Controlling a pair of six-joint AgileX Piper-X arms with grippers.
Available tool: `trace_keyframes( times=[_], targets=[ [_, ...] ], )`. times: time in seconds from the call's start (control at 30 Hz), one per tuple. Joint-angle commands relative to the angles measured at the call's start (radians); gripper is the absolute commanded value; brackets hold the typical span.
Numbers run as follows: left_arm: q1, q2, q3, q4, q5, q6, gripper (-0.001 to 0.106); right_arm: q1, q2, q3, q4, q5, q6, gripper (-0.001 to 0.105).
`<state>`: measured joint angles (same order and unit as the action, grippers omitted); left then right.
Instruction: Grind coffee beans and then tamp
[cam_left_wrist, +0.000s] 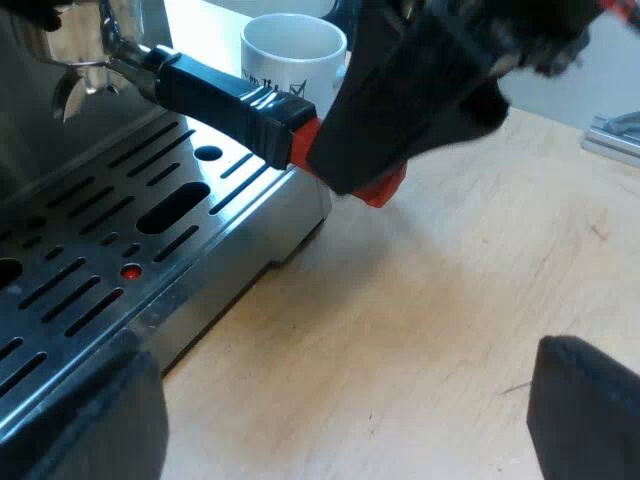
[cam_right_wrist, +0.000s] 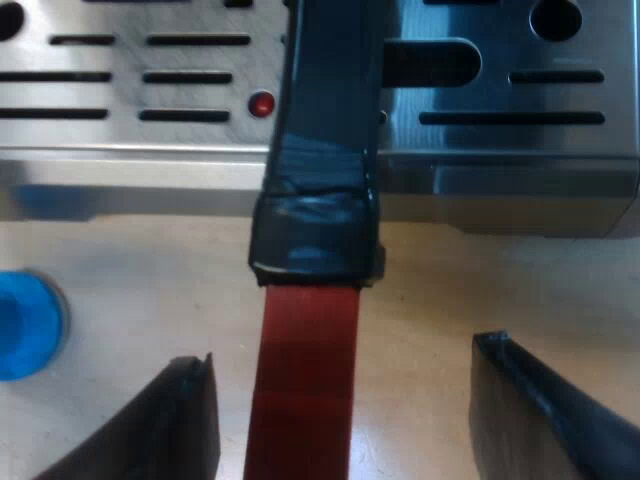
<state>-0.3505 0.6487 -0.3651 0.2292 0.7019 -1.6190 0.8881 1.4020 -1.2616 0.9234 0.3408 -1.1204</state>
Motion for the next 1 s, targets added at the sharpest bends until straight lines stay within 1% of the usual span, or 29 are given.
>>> trace_keyframes(
  times=[0.03,0.4,0.73,0.83,1.0],
  targets=[
    [-0.007,-0.005,-0.005,-0.02,0.012,0.005,0.085,-0.004,0.023,-0.004,0.002,-0.01,-0.012,0.057],
    [-0.007,-0.005,-0.005,-0.02,0.012,0.005,0.085,-0.031,0.101,-0.004,-0.051,-0.008,-0.012,0.056],
    [-0.007,-0.005,-0.005,-0.02,0.012,0.005,0.085,-0.039,0.107,-0.004,-0.052,-0.008,-0.012,0.056],
    [-0.007,-0.005,-0.005,-0.02,0.012,0.005,0.085,-0.039,0.107,-0.004,-0.052,-0.008,-0.012,0.052],
    [-0.007,-0.005,-0.005,-0.02,0.012,0.005,0.085,-0.039,0.107,-0.004,-0.045,-0.008,-0.012,0.037]
  ],
)
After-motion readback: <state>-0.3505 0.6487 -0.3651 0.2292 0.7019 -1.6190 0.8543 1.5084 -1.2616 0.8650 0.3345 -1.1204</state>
